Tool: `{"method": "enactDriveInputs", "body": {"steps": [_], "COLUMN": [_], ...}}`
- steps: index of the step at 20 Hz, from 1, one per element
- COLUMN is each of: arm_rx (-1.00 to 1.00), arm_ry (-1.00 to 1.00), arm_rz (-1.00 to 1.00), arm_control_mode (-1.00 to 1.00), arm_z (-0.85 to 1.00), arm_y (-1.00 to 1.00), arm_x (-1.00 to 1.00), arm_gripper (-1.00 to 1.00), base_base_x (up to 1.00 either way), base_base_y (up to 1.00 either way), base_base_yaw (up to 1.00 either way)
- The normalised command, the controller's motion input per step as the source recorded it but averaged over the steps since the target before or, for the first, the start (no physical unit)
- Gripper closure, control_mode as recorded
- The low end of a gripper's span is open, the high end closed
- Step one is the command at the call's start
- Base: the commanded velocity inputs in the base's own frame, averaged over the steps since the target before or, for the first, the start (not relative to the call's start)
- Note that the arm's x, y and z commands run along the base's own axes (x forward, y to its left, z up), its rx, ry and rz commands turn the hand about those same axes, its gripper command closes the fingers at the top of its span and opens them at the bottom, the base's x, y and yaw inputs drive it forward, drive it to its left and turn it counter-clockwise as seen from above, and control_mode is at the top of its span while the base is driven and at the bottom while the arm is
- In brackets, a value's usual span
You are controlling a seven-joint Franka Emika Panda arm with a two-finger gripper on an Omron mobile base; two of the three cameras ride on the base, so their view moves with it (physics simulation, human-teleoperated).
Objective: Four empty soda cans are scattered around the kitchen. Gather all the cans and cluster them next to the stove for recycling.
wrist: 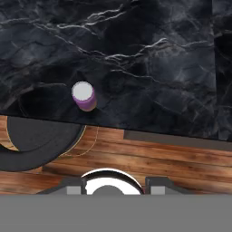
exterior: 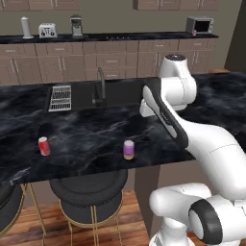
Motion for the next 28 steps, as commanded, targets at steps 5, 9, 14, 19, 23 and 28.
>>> {"method": "enactDriveInputs", "body": {"steps": [5,9,14,19,23,28], "arm_rx": [0.00,-0.02,-0.01,0.04,0.02,0.00], "arm_ry": [0.03,0.06,0.13,0.18,0.15,0.03], "arm_rz": [0.00,0.00,-0.01,0.03,0.05,0.05], "arm_control_mode": [-1.00,-1.00,-1.00,-1.00,-1.00,-1.00], "arm_z": [-0.07,-0.49,-0.47,-0.37,-0.31,-0.33], "arm_y": [0.09,0.69,0.50,0.16,0.09,0.10], "arm_x": [0.30,0.89,0.80,0.56,0.40,0.25], "arm_gripper": [-1.00,-1.00,-1.00,-1.00,-1.00,-1.00], "base_base_x": [0.00,0.00,0.00,0.00,0.00,0.00], "base_base_y": [0.00,0.00,0.00,0.00,0.00,0.00], "base_base_yaw": [0.00,0.00,0.00,0.00,0.00,0.00]}}
